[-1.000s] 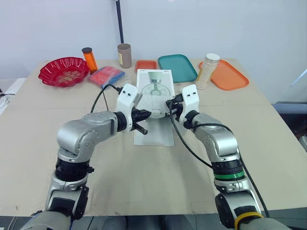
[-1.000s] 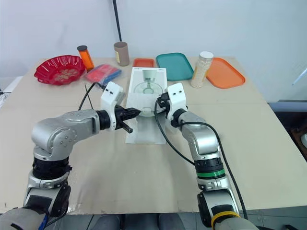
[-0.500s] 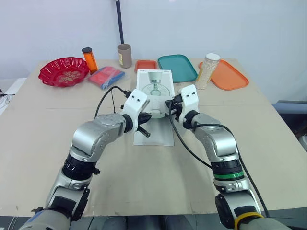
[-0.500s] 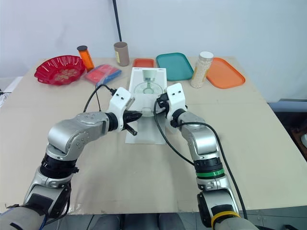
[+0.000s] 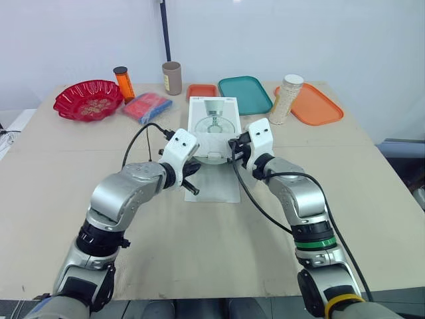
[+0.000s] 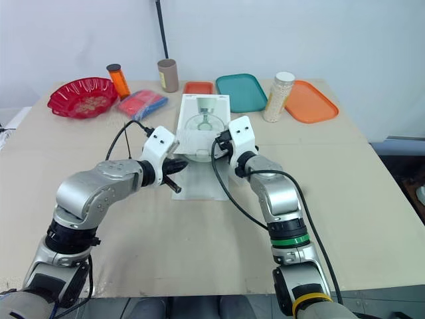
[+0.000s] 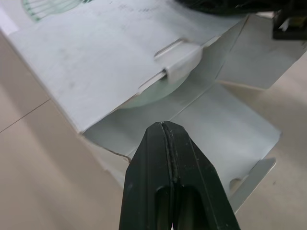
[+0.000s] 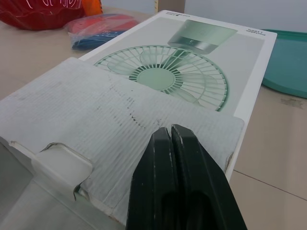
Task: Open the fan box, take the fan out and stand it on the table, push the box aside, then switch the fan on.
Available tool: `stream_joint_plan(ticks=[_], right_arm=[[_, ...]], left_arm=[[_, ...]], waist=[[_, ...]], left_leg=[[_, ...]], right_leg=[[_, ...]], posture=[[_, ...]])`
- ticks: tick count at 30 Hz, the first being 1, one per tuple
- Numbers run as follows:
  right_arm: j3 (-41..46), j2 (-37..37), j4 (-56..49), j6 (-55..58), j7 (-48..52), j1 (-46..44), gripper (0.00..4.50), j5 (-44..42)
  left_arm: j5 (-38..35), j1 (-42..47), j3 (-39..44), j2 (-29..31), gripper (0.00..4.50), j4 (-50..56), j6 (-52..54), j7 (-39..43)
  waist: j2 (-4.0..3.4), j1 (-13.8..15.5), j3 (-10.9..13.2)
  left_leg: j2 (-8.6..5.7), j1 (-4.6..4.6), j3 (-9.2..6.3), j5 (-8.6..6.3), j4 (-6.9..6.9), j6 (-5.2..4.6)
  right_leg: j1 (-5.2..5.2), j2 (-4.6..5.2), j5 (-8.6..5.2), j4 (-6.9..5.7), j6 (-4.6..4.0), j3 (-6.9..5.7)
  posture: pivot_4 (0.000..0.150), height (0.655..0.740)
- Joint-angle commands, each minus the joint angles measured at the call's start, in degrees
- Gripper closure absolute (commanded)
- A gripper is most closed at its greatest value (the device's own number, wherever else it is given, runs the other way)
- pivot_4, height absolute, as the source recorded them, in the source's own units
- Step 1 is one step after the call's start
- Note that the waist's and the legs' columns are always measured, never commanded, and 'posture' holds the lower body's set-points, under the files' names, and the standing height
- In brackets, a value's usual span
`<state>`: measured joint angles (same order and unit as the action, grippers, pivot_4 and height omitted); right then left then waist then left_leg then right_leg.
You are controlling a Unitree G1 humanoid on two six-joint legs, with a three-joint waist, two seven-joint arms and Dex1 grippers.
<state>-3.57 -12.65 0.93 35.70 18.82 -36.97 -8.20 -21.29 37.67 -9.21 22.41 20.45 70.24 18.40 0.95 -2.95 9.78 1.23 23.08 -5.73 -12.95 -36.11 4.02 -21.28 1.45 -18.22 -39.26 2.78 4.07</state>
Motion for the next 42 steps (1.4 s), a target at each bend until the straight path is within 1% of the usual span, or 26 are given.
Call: stream_joint_plan(ticks=[1, 10, 19, 25, 42], right_arm=[[-0.63, 0.00, 1.19, 0.45, 0.39, 0.96, 4.43, 0.39], [-1.02, 0.12, 2.13, -0.40, 1.12, 0.71, 4.43, 1.05], [-1.41, -0.05, 1.63, -0.32, 1.68, 0.86, 4.43, 1.63], [-1.92, -0.28, 1.47, -0.34, 1.93, 0.85, 4.43, 2.13], [-2.38, 0.43, 0.97, -0.32, 1.85, 1.31, 4.43, 2.46]], left_arm=[[0.14, -1.08, 2.21, 2.31, 4.50, 2.00, 1.16, 0.45], [0.12, -1.96, 3.76, 2.83, 4.50, 2.32, 1.89, 0.20], [3.72, -3.02, 2.38, 3.51, 4.50, -4.14, -4.92, 0.34], [6.05, -0.79, 1.85, 2.06, 4.50, -10.83, -10.80, 0.69], [8.69, 2.86, -0.57, -1.58, 4.50, -18.51, -21.28, 6.19]], waist=[[0.00, 0.00, 0.00], [0.02, 0.09, -0.01], [0.02, 0.10, -0.01], [0.03, 0.11, -0.02], [0.05, 0.13, -0.04]], left_leg=[[0.00, 0.00, 0.00, 0.00, 0.00, 0.00], [0.01, 0.01, 0.00, 0.00, 0.00, 0.00], [0.01, 0.01, 0.00, 0.00, 0.00, 0.00], [0.00, 0.01, 0.00, 0.00, 0.01, 0.00], [0.00, 0.01, 0.00, 0.00, 0.00, 0.00]], right_leg=[[0.00, 0.00, 0.00, 0.00, 0.00, 0.00], [0.00, 0.00, 0.00, 0.00, 0.00, -0.01], [0.00, 0.00, 0.00, 0.00, 0.00, -0.01], [0.00, 0.00, 0.00, 0.01, -0.01, -0.01], [0.00, 0.01, 0.00, 0.00, -0.01, -0.01]], posture=[[0.150, 0.7400], [0.150, 0.7400], [0.150, 0.7400], [0.150, 0.7400], [0.150, 0.7400]])
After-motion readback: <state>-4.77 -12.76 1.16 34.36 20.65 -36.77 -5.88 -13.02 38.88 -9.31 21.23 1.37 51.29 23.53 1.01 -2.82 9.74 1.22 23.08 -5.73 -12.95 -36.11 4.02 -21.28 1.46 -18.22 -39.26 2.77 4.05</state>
